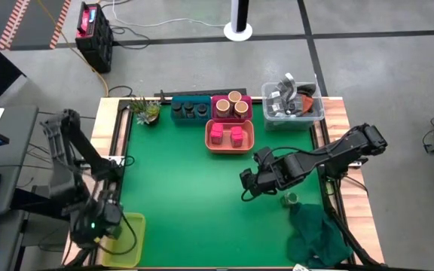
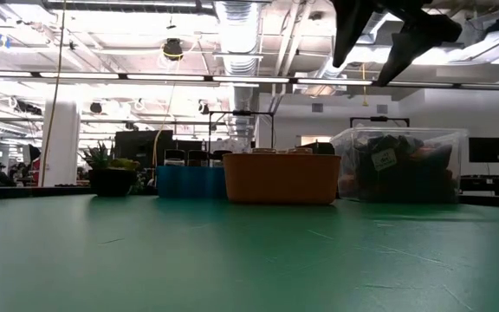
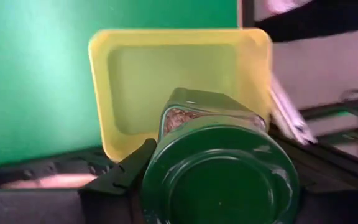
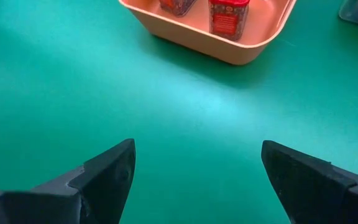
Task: Sort spices by type
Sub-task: Put the left green seasoning bottle into the yellow bin
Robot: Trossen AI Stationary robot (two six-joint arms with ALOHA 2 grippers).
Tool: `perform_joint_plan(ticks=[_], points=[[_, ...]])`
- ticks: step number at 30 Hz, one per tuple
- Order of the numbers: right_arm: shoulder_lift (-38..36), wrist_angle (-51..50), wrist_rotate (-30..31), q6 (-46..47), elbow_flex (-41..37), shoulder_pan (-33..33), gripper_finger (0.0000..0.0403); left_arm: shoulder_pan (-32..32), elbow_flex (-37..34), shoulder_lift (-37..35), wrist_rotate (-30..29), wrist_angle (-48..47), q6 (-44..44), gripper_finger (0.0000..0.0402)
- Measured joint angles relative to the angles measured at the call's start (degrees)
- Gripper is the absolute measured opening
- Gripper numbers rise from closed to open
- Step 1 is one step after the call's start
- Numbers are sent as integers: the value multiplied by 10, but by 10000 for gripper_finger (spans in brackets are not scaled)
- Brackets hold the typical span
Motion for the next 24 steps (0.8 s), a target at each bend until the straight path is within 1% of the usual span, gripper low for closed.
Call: perform_joint_plan(ticks=[2,7,14,17,24], points=[[0,1,0,0,0,0,372,-6,0,24,-20,2,12,200],[0,0,1,0,0,-3,372,-5,0,84,-29,7,84,201],[0,6,1,1,0,-4,372,-20,-11,136,-33,94,178,201],[0,5,0,1,0,-4,372,-20,-34,146,-32,125,188,202],[0,5,-4,2,0,-4,372,-19,-78,153,-25,144,183,202]])
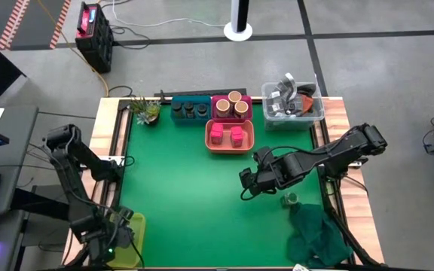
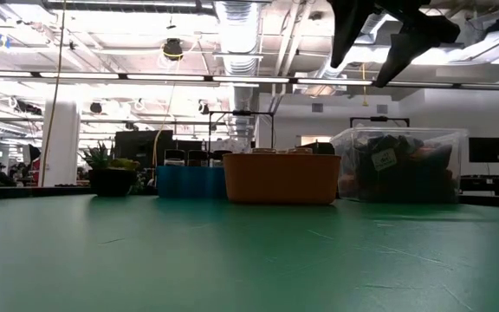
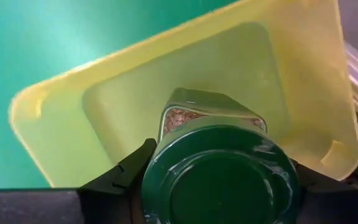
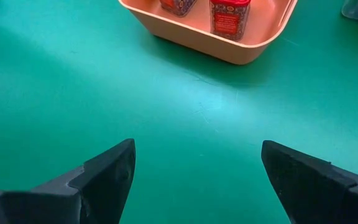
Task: Sort spices by type
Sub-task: Put the left green seasoning bottle into the yellow bin
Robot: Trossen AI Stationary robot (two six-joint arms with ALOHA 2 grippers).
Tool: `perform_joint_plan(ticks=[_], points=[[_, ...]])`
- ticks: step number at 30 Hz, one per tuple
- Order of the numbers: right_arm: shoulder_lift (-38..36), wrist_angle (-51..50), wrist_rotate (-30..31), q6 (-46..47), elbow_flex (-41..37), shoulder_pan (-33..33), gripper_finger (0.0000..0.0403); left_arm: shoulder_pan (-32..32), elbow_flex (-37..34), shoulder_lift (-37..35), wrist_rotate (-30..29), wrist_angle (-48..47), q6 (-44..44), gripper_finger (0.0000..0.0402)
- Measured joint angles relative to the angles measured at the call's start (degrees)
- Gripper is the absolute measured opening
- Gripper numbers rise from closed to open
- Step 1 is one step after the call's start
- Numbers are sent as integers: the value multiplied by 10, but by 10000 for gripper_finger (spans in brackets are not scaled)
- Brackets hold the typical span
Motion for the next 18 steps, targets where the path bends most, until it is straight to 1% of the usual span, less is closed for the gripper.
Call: perform_joint_plan(ticks=[4,10,12,18], points=[[0,-2,0,0,0,0,372,-1,-5,0,18,17,0,202],[0,-5,-1,-2,0,0,372,-1,-5,0,18,22,-6,207],[0,-6,-1,-5,0,0,372,-1,-5,0,18,21,-9,220],[0,-6,-1,-6,0,0,372,0,-5,-1,26,16,-13,277]])
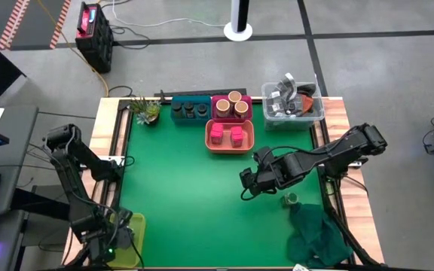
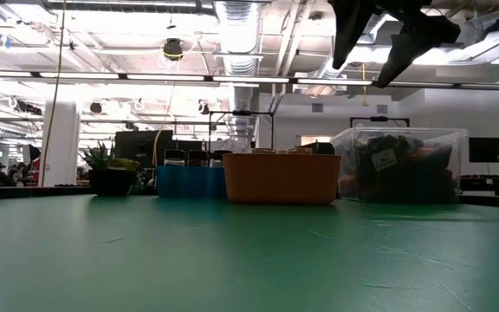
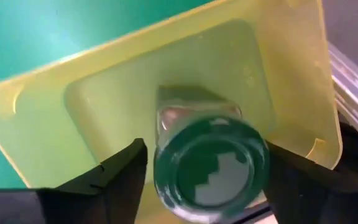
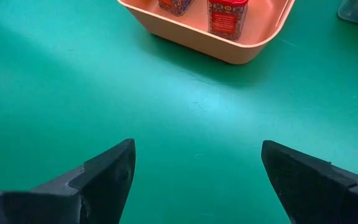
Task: Sort spices by type
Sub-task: Put the left green seasoning bottle into the yellow bin, then put the green seasoning bottle into the yellow bin
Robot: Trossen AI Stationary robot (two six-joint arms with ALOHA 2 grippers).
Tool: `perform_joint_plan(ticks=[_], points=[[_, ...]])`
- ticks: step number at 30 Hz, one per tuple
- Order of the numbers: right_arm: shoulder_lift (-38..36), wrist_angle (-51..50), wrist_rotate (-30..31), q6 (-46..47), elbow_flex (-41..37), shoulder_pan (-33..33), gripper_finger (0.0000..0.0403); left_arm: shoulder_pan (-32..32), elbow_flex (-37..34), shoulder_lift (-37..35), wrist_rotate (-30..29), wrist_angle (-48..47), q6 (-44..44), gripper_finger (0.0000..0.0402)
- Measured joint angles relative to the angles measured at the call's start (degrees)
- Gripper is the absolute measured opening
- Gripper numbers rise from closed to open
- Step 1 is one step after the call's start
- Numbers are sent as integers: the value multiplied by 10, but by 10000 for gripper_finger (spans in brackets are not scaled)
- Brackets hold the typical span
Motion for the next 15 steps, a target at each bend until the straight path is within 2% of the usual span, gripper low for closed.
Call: perform_joint_plan(ticks=[4,10,15], points=[[0,0,-6,0,0,0,372,7,0,-3,31,-9,-18,299],[-1,-24,-50,0,0,-10,372,19,24,-27,45,-61,-37,303],[-11,-37,-122,0,0,-27,372,30,53,-49,61,-98,-35,304]])
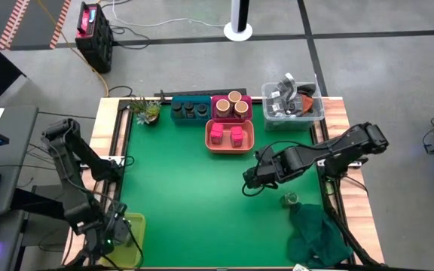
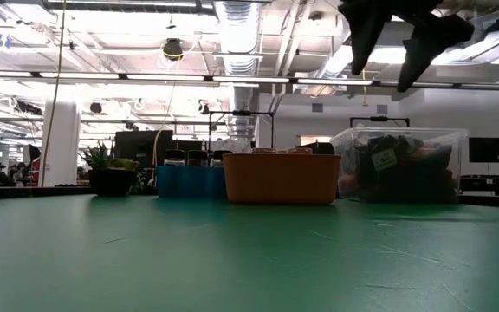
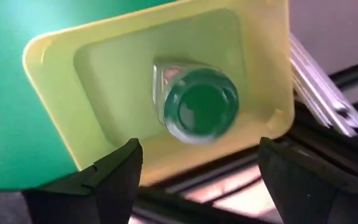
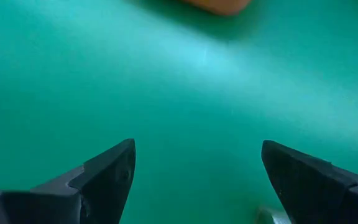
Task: Sort spices by type
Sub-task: Put the green seasoning bottle into the yellow bin
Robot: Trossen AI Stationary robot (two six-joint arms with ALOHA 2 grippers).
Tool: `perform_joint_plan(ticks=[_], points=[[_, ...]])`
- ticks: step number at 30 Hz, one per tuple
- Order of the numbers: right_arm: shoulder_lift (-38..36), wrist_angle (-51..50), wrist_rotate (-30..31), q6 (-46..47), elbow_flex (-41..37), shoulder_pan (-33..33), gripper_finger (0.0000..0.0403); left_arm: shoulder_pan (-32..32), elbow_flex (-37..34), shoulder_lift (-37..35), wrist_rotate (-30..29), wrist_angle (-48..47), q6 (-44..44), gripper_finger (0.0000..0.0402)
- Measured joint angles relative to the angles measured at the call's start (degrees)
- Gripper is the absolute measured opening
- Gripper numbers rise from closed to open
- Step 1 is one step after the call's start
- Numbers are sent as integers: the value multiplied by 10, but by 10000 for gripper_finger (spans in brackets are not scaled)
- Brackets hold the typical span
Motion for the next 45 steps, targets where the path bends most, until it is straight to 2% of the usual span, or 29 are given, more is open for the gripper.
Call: perform_joint_plan(ticks=[6,13,19,24,34,40,45], points=[[1,-24,-93,-28,-10,-1,372,29,27,-34,8,-58,-3,304],[-53,-33,-137,36,-80,40,372,86,45,-75,-57,-127,-4,304],[-105,-32,-153,165,-141,98,372,148,57,-92,-67,-155,36,304],[-110,-69,-161,233,-145,130,372,211,66,-94,-68,-161,98,304],[-92,-51,-162,247,-152,139,372,324,67,-94,-41,-161,187,304],[-97,-12,-175,262,-195,137,372,346,67,-94,-14,-161,196,304],[-96,64,-179,258,-247,128,371,346,67,-94,-11,-161,202,304]])
